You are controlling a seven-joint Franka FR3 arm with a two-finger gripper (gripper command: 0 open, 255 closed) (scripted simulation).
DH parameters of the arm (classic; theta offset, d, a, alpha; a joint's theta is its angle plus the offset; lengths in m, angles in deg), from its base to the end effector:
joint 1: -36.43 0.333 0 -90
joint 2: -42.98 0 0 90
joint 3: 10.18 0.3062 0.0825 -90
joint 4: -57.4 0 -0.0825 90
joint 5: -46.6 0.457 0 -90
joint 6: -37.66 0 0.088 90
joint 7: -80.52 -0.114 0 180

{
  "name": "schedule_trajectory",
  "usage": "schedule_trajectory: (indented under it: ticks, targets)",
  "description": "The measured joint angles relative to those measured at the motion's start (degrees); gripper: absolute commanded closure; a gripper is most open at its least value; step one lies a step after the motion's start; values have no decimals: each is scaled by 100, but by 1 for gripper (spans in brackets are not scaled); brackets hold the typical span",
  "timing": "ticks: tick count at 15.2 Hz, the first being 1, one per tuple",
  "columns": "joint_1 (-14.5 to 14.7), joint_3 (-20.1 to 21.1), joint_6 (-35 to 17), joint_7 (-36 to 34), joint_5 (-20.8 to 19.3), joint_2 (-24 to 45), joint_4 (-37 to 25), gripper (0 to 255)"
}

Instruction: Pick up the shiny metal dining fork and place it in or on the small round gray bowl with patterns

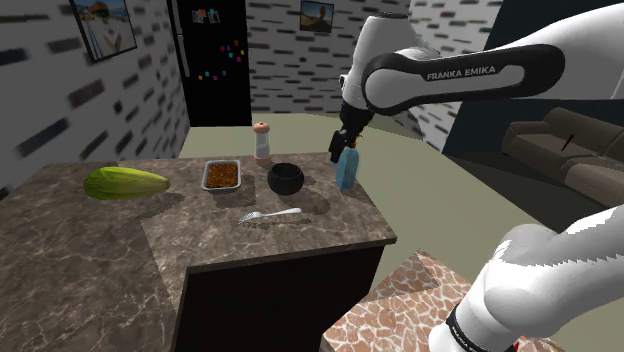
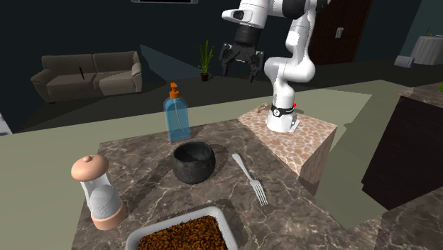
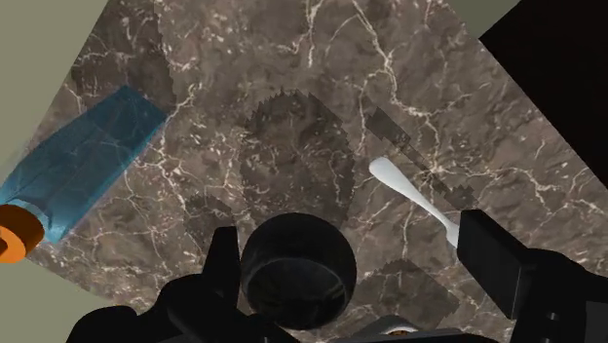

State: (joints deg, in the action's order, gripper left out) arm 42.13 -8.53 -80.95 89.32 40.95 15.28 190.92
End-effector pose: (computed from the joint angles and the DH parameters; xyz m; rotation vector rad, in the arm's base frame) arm 0.5005 0.0595 0.5058 2.9773 0.4769 0.3350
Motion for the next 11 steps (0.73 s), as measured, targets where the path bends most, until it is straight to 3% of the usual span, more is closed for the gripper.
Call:
schedule_trajectory:
  ticks: [11]
  targets:
    - [369, 504, -1479, 41, -322, 1831, -321, 0]
